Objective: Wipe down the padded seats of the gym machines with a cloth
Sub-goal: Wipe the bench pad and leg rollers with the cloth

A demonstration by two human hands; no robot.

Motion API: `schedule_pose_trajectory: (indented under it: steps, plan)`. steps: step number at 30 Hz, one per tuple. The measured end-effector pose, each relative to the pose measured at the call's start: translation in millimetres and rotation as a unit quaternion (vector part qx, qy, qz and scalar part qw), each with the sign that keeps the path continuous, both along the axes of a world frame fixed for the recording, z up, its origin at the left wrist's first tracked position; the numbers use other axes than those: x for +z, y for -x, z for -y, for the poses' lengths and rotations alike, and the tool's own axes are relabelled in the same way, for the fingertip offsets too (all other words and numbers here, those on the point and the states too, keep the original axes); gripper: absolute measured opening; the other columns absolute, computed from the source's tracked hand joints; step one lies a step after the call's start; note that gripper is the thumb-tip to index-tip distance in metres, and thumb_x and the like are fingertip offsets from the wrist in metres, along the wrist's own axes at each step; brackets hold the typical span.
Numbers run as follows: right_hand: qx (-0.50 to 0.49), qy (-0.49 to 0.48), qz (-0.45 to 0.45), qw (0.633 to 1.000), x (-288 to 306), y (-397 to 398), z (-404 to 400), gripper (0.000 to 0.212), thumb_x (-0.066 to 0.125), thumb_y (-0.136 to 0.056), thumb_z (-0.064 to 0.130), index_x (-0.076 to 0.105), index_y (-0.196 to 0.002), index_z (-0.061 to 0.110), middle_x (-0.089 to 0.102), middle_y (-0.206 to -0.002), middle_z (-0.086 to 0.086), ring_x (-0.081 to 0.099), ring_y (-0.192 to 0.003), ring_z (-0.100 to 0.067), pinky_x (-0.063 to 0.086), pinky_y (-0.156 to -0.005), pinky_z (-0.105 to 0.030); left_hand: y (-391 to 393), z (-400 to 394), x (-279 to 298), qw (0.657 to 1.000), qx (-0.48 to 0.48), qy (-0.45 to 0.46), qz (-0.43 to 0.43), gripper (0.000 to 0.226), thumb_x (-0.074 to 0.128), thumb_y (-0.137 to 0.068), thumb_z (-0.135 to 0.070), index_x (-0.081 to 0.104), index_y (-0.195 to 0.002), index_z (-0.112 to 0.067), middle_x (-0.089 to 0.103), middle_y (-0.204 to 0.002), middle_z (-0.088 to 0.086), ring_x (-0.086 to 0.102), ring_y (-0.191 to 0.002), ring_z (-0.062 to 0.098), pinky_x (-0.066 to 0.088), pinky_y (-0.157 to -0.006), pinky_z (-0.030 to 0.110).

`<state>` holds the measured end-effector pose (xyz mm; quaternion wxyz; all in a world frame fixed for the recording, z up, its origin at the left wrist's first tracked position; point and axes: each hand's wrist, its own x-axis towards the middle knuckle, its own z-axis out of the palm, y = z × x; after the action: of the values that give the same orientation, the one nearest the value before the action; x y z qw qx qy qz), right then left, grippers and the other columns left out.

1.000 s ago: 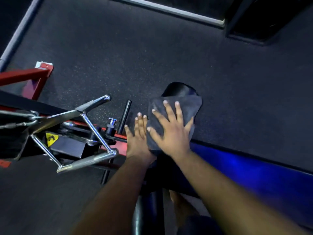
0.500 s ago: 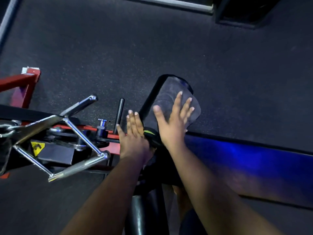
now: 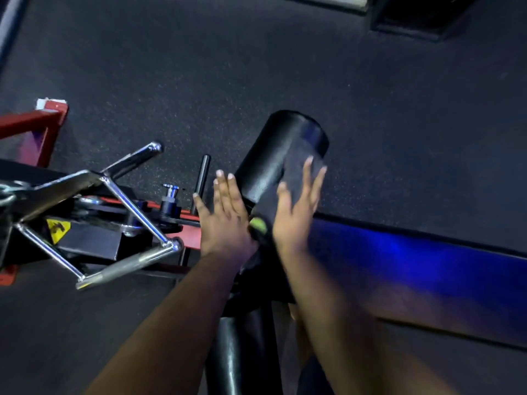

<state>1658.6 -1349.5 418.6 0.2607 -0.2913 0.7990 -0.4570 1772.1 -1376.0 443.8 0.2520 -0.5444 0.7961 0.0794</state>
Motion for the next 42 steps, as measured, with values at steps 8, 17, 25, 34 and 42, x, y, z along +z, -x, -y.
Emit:
schedule_pose_trajectory:
  steps: [8, 17, 25, 34, 42]
  plan:
    - [0.005, -0.104, -0.028, 0.994, 18, 78, 88, 0.064, 0.049, -0.102, 0.038, 0.024, -0.160, 0.041, 0.002, -0.173, 0.000, 0.008, -0.158, -0.030, 0.023, -0.121, -0.062, 2, -3, -2, 0.999, 0.012, 0.011, -0.034, 0.130, 0.052, -0.086, -0.068, -0.030, -0.147, 0.013, -0.026, -0.162, 0.031, -0.007, -0.158, 0.036, 0.008, -0.118, 0.072]
    - [0.459, -0.177, -0.376, 0.786, 43, 71, 122, 0.047, 0.047, -0.093, 0.050, 0.056, -0.139, 0.044, 0.037, -0.161, 0.020, 0.009, -0.157, -0.016, 0.000, -0.106, -0.086, 2, -2, -3, 0.999, 0.018, -0.002, -0.030, 0.123, 0.048, -0.090, -0.065, -0.026, -0.148, 0.015, -0.029, -0.161, 0.031, -0.010, -0.158, 0.034, 0.004, -0.117, 0.074]
    - [0.458, -0.160, -0.368, 0.793, 55, 30, 52, 0.060, 0.047, -0.089, 0.047, 0.049, -0.148, 0.034, 0.036, -0.162, 0.014, 0.029, -0.148, -0.017, 0.029, -0.107, -0.062, 5, 5, 13, 0.997, 0.013, -0.069, 0.031, 0.119, 0.048, -0.091, -0.066, -0.023, -0.153, 0.007, -0.031, -0.161, 0.027, -0.020, -0.156, 0.035, 0.001, -0.117, 0.074]
    - [0.412, -0.025, -0.115, 0.904, 101, 60, -11, 0.051, 0.043, -0.092, 0.038, 0.072, -0.124, 0.010, 0.072, -0.126, -0.007, 0.060, -0.115, -0.028, 0.043, -0.104, -0.036, 1, -80, 91, 0.786, 0.345, -0.211, -0.468, 0.072, 0.062, -0.099, -0.038, 0.032, -0.158, -0.010, 0.035, -0.161, 0.022, 0.036, -0.149, 0.031, 0.027, -0.124, 0.045]
    - [0.325, -0.092, -0.007, 0.941, 166, -9, -144, 0.038, 0.058, -0.096, 0.033, 0.075, -0.114, 0.005, 0.072, -0.112, -0.018, 0.065, -0.108, -0.035, 0.049, -0.096, -0.039, -16, -248, 189, 0.631, 0.423, -0.133, -0.637, 0.047, 0.083, -0.084, -0.033, 0.063, -0.123, -0.015, 0.073, -0.115, -0.003, 0.067, -0.106, 0.002, 0.052, -0.096, 0.025]
